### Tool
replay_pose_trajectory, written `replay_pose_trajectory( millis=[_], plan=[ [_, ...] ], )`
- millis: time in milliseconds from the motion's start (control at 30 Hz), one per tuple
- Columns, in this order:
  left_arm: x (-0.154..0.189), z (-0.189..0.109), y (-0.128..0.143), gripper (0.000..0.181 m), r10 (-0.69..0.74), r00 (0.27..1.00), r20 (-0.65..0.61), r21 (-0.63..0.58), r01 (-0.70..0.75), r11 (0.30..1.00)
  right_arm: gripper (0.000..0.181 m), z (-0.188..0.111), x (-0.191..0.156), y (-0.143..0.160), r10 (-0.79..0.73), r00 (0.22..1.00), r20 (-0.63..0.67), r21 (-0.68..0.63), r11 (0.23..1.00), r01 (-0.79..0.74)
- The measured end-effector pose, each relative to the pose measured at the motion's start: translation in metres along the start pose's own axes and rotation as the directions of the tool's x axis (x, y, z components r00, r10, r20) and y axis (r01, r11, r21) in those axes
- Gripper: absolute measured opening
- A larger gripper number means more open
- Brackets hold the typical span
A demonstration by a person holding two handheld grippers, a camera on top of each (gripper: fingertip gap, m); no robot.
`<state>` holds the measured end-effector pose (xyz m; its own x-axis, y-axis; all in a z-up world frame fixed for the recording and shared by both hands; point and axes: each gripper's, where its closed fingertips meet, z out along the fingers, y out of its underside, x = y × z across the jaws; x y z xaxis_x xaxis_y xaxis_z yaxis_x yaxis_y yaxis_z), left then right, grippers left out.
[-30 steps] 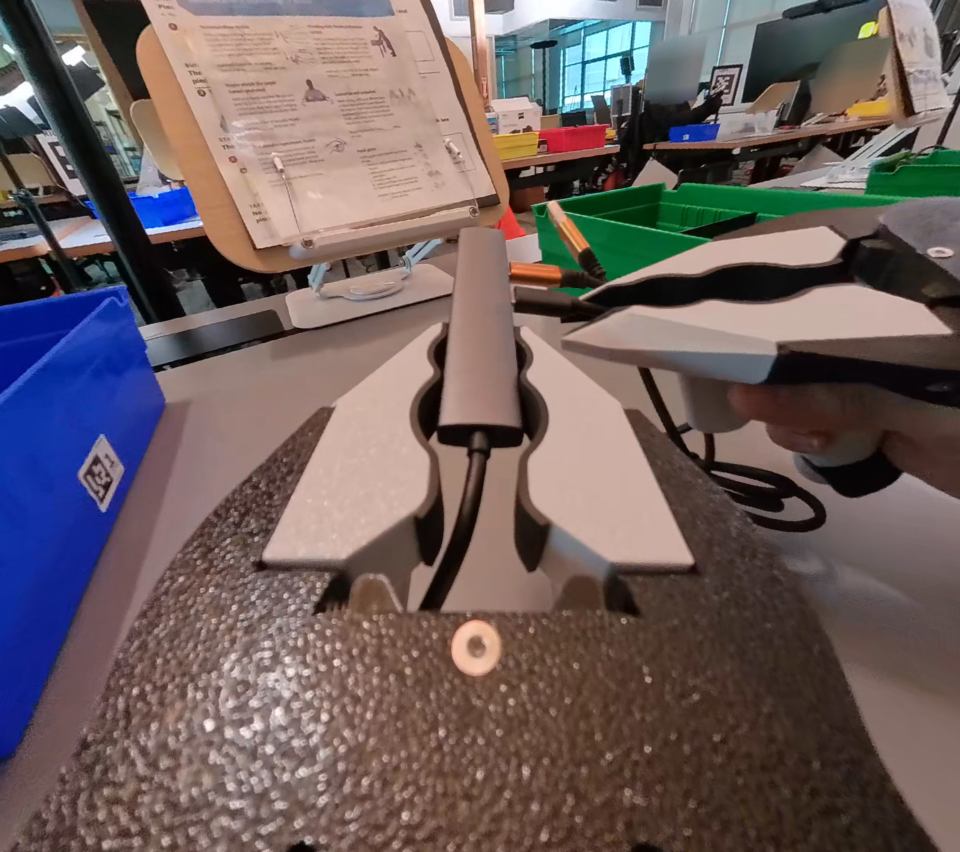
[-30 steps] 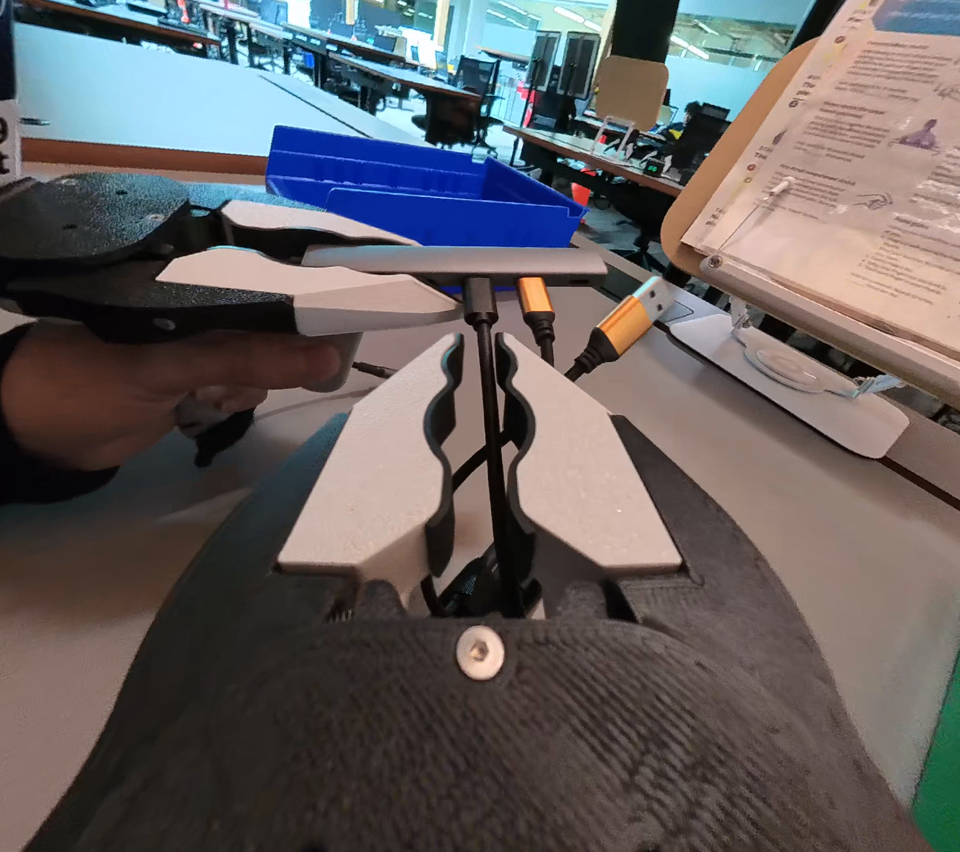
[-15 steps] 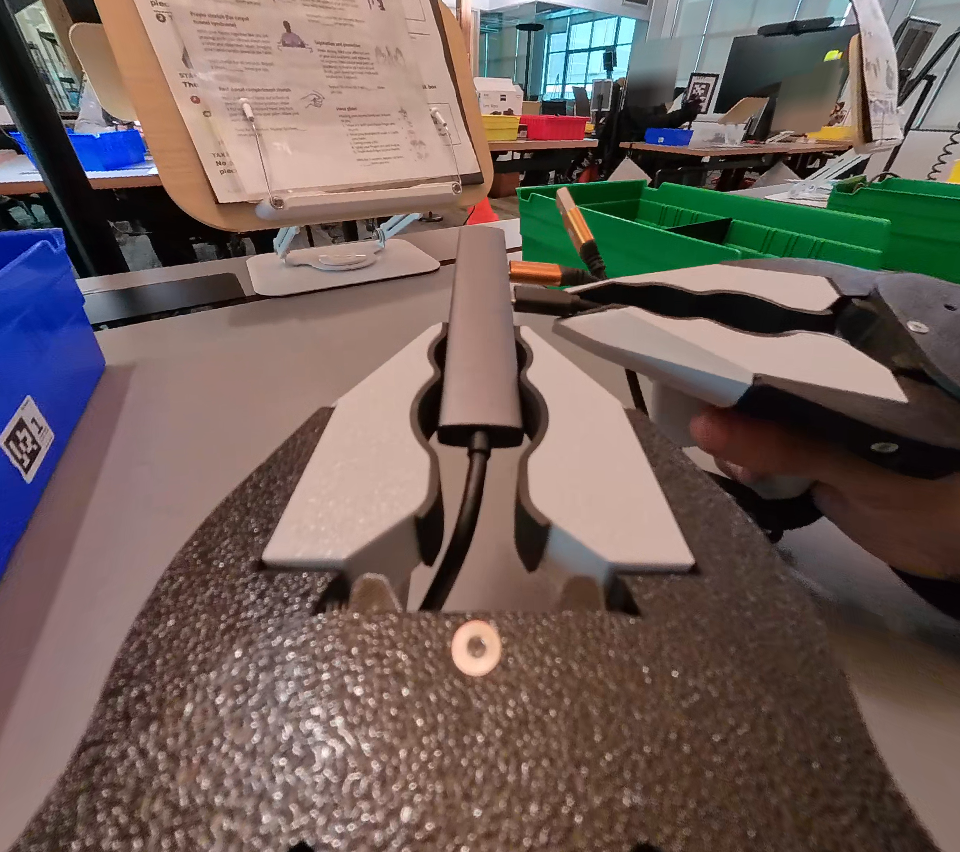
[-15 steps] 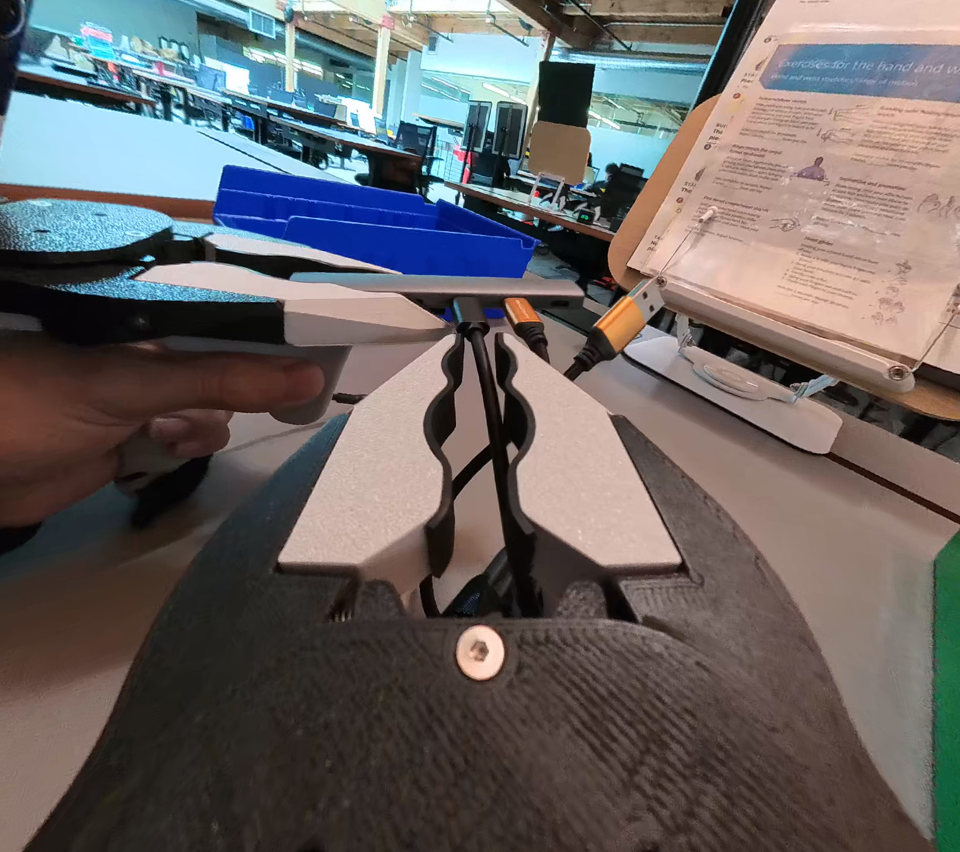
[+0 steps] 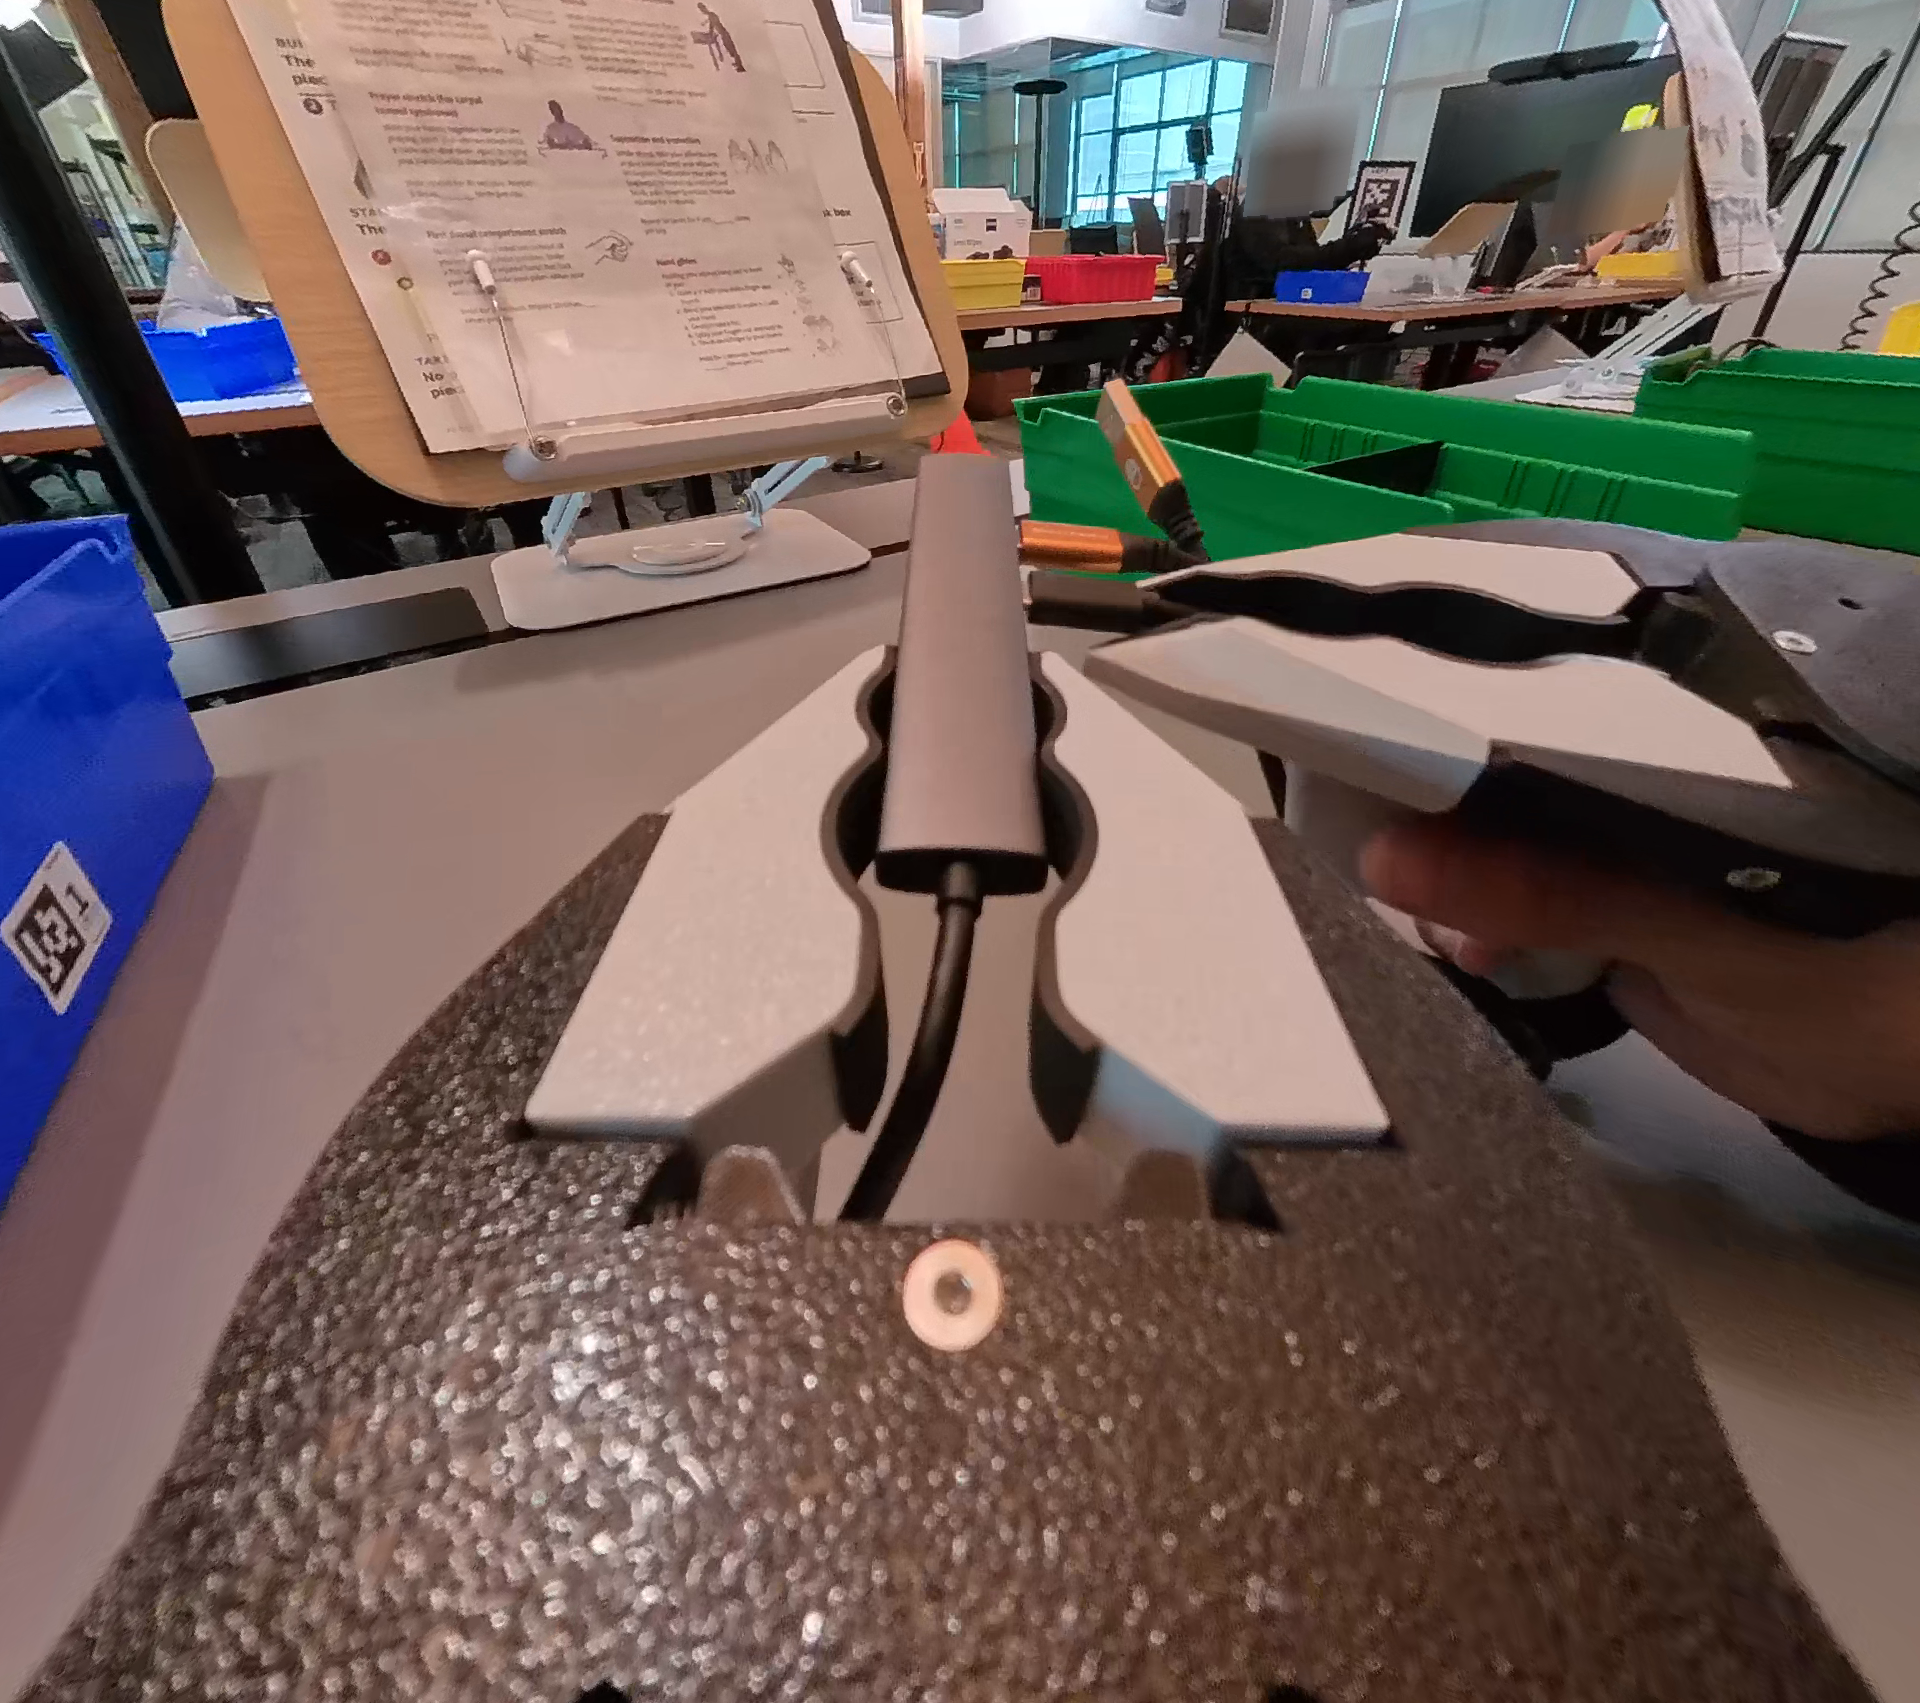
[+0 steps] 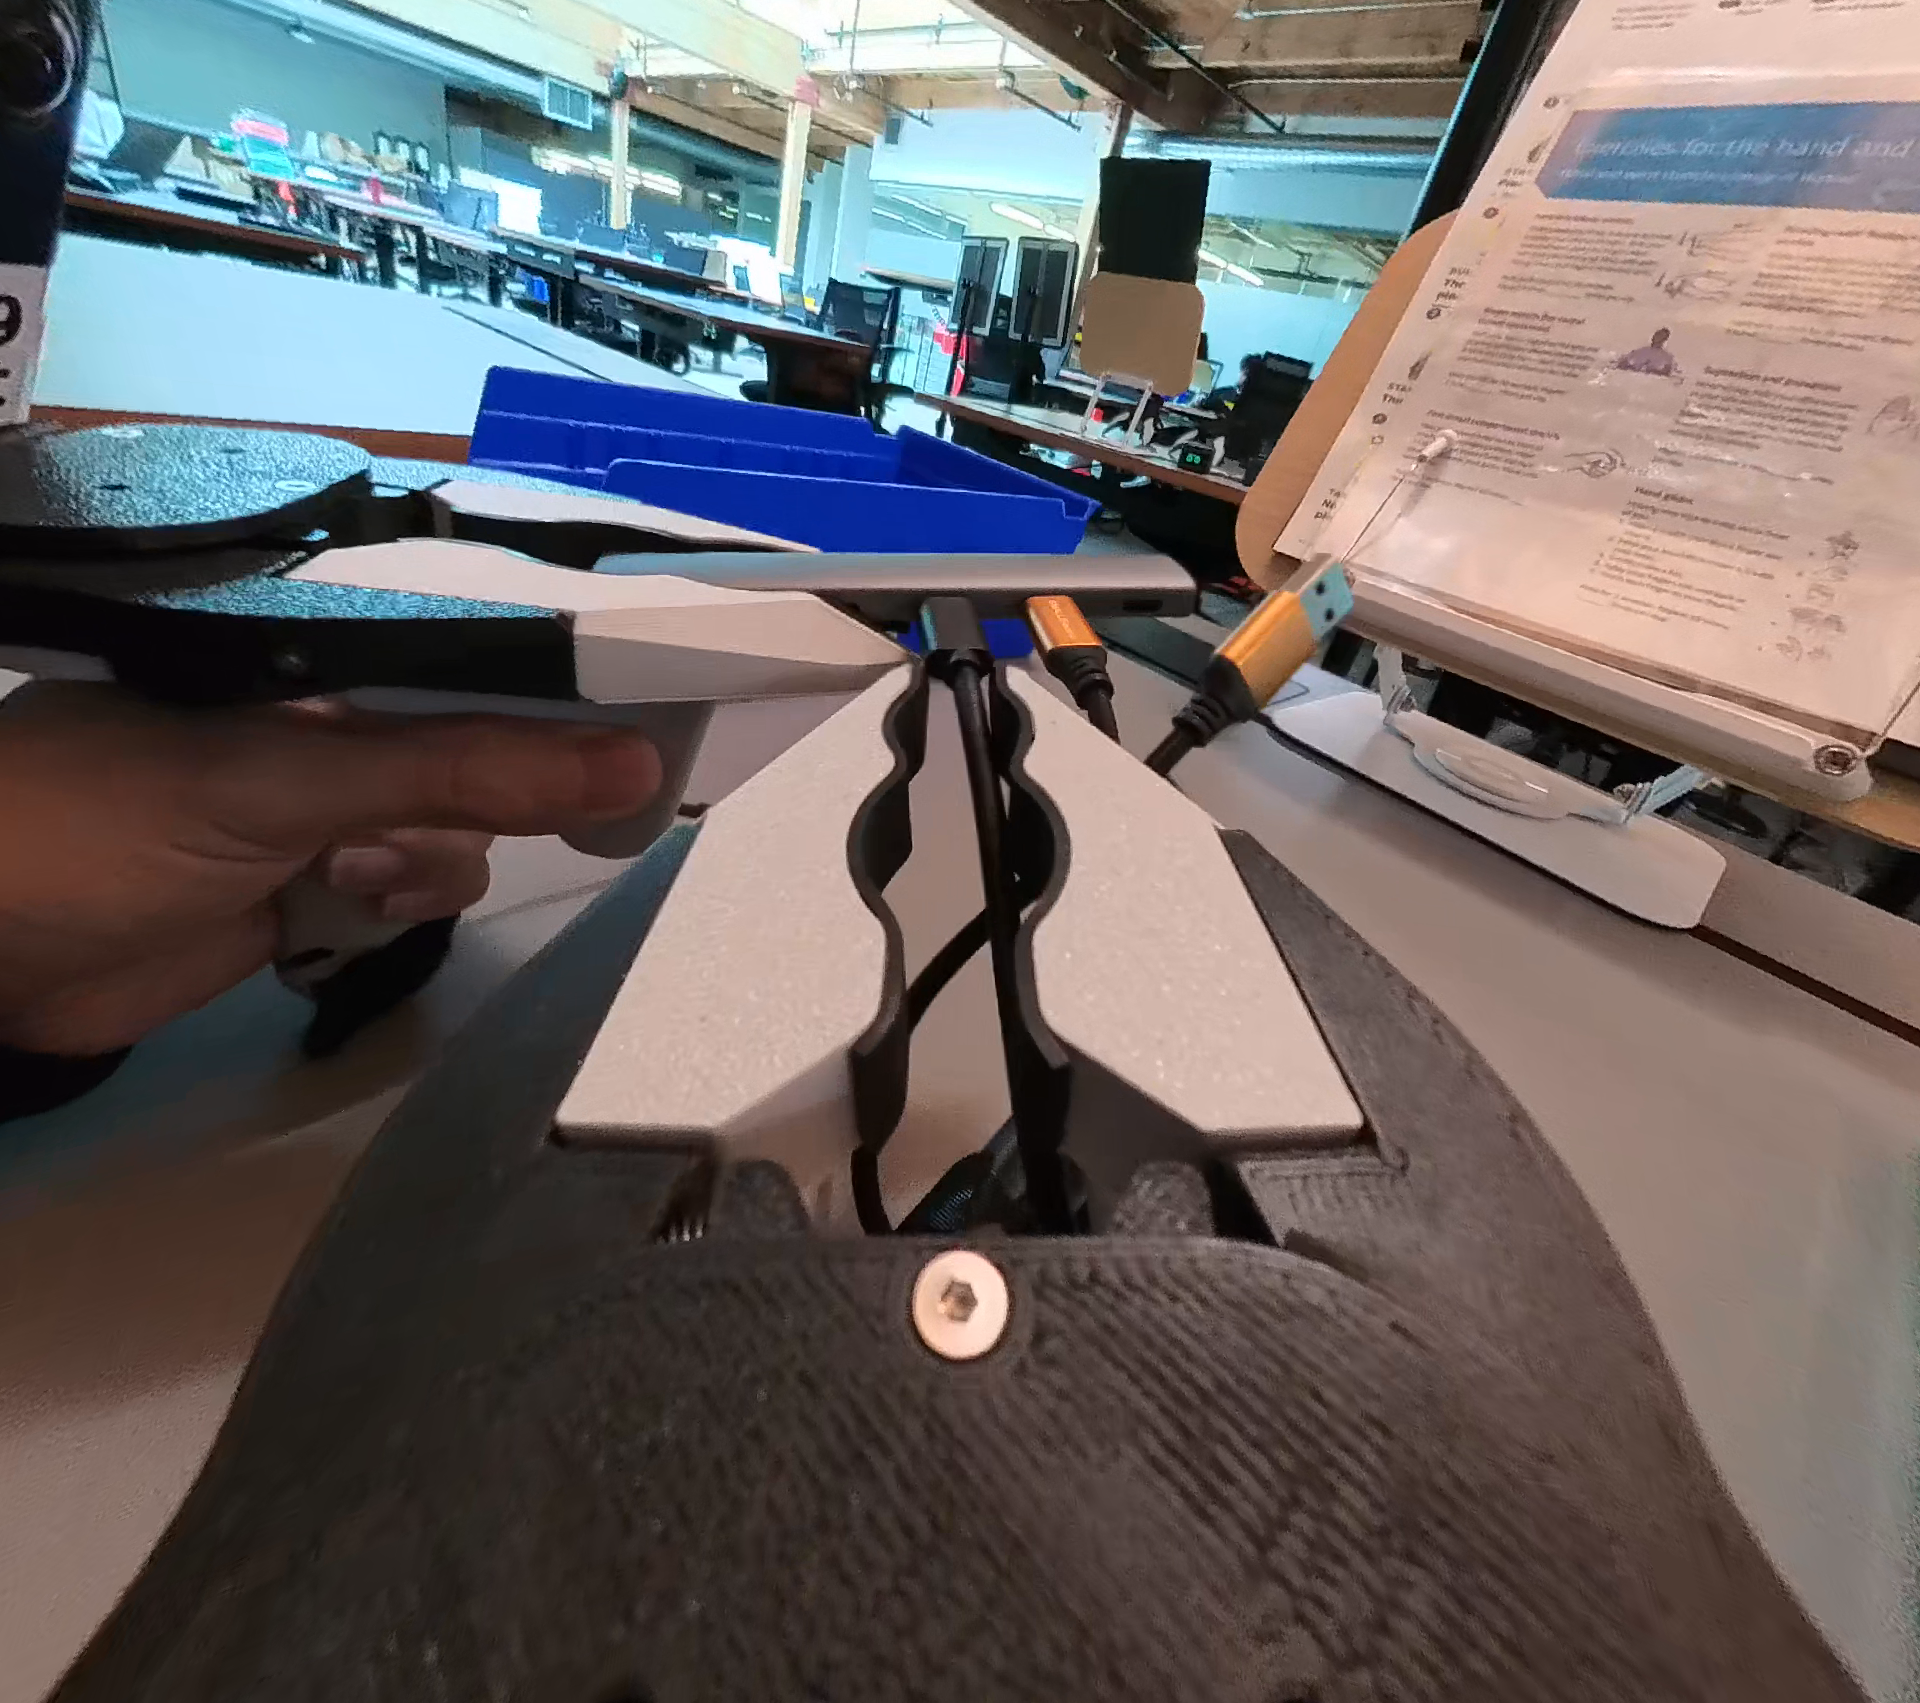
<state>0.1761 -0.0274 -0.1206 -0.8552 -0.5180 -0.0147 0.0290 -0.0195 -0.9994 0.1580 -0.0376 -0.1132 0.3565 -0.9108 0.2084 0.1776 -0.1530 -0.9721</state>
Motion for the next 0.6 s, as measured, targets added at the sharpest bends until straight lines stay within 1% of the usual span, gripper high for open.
replay_pose_trajectory(
  millis=[233, 400, 600],
  plan=[
    [-0.0005, 0.0012, 0.0031, 0.021, -0.031, 0.999, -0.006, -0.013, 0.031, 0.999, 0.011, -0.0021, 0.0007, -0.0019, -0.023, 1.0, -0.021, 0.008, 1.0, 0.023],
    [-0.001, 0.0016, 0.0039, 0.021, -0.037, 0.999, -0.008, -0.019, 0.037, 0.999, 0.014, -0.002, -0.0001, -0.0034, -0.073, 0.996, -0.041, 0.013, 0.997, 0.074],
    [0.0013, 0.0025, 0.0051, 0.021, -0.031, 0.999, -0.02, -0.029, 0.031, 0.999, 0.011, -0.0026, 0.0023, -0.001, -0.063, 0.997, -0.044, 0.008, 0.998, 0.063]
  ],
)
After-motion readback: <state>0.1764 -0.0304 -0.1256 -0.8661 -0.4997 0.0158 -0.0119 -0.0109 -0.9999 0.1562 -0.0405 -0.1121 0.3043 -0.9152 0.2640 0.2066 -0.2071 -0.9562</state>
